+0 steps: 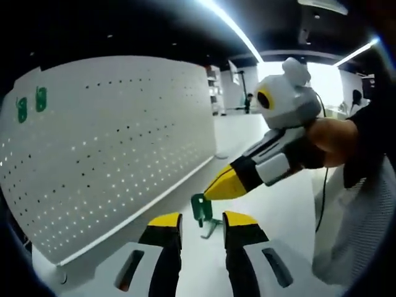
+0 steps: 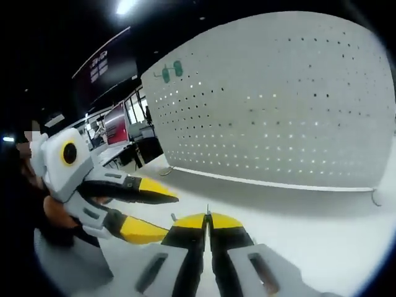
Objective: Insert the hook assembly into the mounting plate slot until the hook locks in place.
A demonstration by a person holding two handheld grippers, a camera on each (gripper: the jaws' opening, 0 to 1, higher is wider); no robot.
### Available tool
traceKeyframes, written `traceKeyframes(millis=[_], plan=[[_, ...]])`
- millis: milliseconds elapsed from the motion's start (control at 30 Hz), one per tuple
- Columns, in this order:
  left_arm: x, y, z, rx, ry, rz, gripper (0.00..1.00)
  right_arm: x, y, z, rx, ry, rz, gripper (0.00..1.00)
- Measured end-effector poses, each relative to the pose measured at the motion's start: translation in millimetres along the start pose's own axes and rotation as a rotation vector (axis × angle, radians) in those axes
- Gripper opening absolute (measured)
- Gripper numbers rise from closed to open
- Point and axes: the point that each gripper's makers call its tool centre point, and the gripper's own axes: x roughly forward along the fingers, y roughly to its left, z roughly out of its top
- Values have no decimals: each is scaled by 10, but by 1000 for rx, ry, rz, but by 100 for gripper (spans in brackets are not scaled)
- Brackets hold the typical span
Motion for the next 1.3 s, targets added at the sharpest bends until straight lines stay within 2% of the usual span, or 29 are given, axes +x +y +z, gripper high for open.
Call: traceKeyframes(millis=[267,533,733,1300], plan=[[0,14,1,35,-1,6,17,17,103,-6,43,3,50,0],[-5,30,-19,54,9,12,11,19,186,-6,110,-4,99,0],[-1,18,-26,70,12,9,8,27,242,-14,128,1,126,0],[10,17,-48,75,23,13,4,23,263,2,153,-2,145,0]])
